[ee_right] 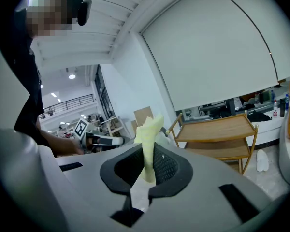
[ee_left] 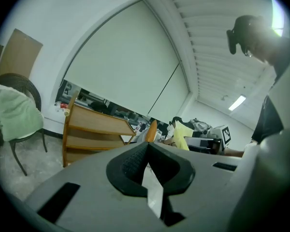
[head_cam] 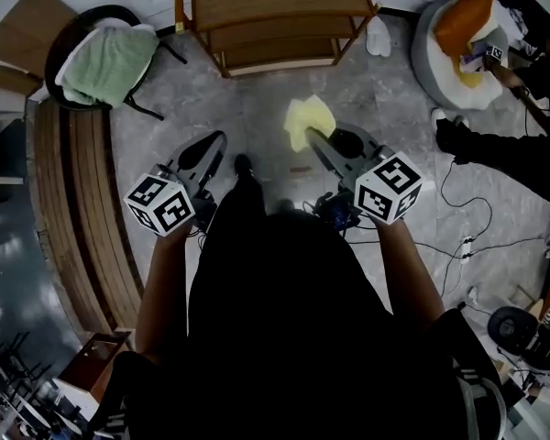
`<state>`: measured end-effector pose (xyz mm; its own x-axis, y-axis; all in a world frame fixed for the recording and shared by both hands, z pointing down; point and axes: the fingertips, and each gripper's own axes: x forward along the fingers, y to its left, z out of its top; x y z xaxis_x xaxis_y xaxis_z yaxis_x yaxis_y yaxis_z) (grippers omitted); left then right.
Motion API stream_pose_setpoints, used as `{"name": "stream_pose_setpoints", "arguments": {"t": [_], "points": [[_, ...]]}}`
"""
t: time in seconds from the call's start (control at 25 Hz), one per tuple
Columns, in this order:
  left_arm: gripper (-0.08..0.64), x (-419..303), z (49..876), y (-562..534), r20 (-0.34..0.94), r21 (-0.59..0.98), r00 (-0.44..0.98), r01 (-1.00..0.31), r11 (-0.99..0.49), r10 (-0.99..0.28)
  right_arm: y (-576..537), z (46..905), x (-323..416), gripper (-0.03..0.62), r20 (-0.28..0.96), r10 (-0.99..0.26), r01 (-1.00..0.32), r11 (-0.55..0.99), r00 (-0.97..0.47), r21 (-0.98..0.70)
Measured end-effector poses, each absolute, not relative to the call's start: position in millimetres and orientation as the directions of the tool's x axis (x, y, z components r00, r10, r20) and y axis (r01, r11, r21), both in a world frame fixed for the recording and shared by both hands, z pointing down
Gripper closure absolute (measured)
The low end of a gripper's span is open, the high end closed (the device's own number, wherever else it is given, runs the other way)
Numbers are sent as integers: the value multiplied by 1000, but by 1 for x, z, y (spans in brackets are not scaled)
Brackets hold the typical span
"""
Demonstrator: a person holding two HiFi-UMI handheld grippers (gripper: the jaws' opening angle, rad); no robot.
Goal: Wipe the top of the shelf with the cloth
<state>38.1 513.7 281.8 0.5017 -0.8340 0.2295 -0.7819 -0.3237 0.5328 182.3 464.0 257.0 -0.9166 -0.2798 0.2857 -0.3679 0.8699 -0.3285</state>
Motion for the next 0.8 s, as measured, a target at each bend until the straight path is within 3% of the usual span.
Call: {"name": "stream_pose_setpoints", "arguments": {"t": [0.8], "points": [[549, -117, 295, 349, 209, 554, 558, -744, -373, -803, 315, 245, 59, 551, 405, -419, -550, 782, -812, -294]]}}
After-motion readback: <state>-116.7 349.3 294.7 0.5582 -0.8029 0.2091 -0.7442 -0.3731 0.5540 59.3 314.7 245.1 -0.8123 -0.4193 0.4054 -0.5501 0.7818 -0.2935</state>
